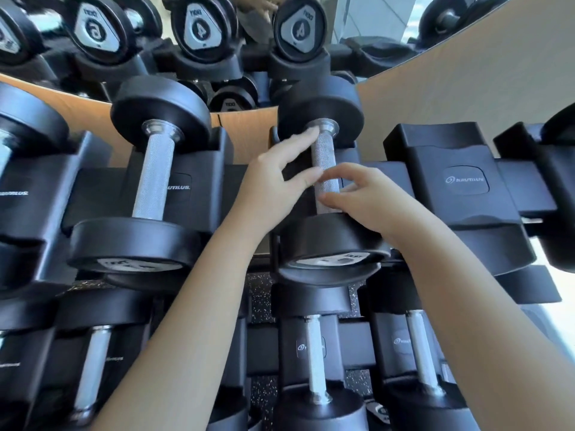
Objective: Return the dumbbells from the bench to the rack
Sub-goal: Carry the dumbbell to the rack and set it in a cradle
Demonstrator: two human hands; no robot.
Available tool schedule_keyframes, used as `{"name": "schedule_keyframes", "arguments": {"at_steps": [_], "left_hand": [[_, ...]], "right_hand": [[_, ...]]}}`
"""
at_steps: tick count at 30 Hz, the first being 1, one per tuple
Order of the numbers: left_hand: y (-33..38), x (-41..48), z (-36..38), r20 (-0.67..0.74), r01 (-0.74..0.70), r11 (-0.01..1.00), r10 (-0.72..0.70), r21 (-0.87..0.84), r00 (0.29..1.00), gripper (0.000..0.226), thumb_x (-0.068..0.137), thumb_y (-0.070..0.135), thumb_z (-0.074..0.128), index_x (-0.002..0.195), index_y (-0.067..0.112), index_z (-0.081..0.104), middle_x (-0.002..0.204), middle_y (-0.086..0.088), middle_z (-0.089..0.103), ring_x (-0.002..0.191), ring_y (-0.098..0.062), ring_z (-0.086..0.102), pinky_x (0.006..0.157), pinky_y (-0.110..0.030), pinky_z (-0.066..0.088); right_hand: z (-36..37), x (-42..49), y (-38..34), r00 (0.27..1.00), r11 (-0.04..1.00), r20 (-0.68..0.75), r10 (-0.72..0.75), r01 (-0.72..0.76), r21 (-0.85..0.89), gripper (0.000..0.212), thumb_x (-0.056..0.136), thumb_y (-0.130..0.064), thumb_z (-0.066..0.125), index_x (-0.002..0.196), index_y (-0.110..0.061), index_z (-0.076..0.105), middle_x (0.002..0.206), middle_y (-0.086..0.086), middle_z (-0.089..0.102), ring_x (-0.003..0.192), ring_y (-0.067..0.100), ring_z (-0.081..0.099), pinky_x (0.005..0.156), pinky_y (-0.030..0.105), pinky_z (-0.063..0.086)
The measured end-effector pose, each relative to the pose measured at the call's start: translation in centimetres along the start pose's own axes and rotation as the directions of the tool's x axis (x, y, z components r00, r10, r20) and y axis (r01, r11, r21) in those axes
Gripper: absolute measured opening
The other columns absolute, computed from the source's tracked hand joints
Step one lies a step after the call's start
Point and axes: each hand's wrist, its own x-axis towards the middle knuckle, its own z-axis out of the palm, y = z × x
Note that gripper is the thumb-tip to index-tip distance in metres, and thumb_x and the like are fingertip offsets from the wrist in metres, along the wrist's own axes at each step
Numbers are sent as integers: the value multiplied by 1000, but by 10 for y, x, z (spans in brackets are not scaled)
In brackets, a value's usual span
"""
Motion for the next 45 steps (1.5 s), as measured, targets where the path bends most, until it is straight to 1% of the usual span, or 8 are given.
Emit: {"name": "schedule_keyframes", "arguments": {"at_steps": [7,14,18,28,33,36,40,45], "left_hand": [[13,-68,14,-76,-126,986,135,104,988,30,87,9,53,116,6,62,117,5,57,117,-4,48,100,-8,32],[22,-86,16,-44,-132,970,144,204,989,38,85,20,56,122,8,58,125,6,51,118,-5,46,104,-11,30],[20,-93,18,-25,-117,971,124,207,992,44,85,20,58,128,11,52,131,7,46,123,-6,43,106,-14,27],[11,-99,21,-96,-141,960,168,243,981,46,81,10,56,126,9,53,119,5,50,113,-8,46,100,-5,25],[6,-104,25,-192,-128,980,157,154,969,46,81,-6,57,125,4,53,121,8,48,111,12,42,96,-1,26],[0,-107,21,-220,-83,994,96,68,971,47,82,-8,57,127,5,51,121,19,44,111,24,38,97,-2,26],[-5,-108,24,-242,3,997,-23,-80,970,49,84,-11,53,129,8,47,127,11,46,113,24,37,98,-2,26],[-10,-109,30,-203,80,953,-144,-293,968,53,87,-10,51,127,24,42,131,17,43,120,16,38,106,-13,28]], "right_hand": [[-4,-46,10,990,960,-96,-100,121,251,6,82,-23,67,83,-29,68,78,-6,67,71,2,60,75,18,49],[-4,-73,32,962,959,-190,-193,227,172,29,69,-43,70,97,-40,65,102,-5,67,94,18,62,90,46,49],[-4,-82,36,954,958,-178,-241,263,111,39,77,-26,73,103,-50,56,115,-11,58,114,8,52,101,42,43],[8,-83,48,944,962,-269,-189,233,140,57,72,-19,74,110,-56,51,117,-1,58,112,21,54,103,44,40],[13,-79,45,933,957,-313,-177,238,168,56,71,-6,75,111,-40,57,111,5,59,103,24,58,97,45,45],[13,-75,39,934,963,-296,-199,242,115,56,71,-2,75,114,-33,57,110,7,59,98,21,58,96,36,46],[9,-71,31,939,978,-272,-210,201,-60,55,72,-6,75,121,-24,59,99,-9,54,85,7,50,79,-1,33],[8,-71,20,935,964,-265,-236,190,-187,54,73,-6,74,122,-21,58,85,-14,43,69,4,44,65,5,32]]}}
